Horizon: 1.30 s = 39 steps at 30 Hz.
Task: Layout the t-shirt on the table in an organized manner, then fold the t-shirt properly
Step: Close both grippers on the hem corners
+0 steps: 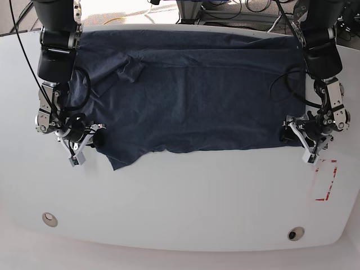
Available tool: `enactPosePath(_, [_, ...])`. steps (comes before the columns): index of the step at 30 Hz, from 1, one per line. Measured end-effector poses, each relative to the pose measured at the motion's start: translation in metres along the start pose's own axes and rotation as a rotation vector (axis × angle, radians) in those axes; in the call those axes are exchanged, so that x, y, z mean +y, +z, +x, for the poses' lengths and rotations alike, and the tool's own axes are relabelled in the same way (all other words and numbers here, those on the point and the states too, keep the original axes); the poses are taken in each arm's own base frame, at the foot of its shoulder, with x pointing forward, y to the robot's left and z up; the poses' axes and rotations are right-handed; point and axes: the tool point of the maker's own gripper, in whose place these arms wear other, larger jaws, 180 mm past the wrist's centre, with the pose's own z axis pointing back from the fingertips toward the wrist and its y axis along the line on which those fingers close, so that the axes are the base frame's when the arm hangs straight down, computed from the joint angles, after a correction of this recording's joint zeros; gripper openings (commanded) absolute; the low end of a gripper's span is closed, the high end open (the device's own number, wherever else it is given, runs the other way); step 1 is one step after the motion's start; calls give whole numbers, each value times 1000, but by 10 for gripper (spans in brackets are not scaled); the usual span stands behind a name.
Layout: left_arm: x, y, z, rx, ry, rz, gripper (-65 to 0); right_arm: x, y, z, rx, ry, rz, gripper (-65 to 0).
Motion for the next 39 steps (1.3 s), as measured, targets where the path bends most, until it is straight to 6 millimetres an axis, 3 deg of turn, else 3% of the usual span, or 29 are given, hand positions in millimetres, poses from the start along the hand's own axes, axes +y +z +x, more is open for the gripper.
enactPosePath(7, [-7,-4,3,-13,9,-9,-393,0,0,0,0,0,0,-579])
enactPosePath(14, [-8,-4,3,-16,11,-12,-490,0,0,0,0,0,0,-579])
enactPosePath(20, [-9,-4,3,-15,12,-14,-650,0,0,0,0,0,0,-582])
enactPosePath(24, [-10,-5,3,-16,13,-19,-649,0,0,0,0,0,0,-588])
enactPosePath(28, [-11,-5,3,-16,13,-20,-650,0,0,0,0,0,0,-650])
enactPosePath(39, [-13,6,3,-4,-53,7,-650,0,1,0,3,5,2,-650])
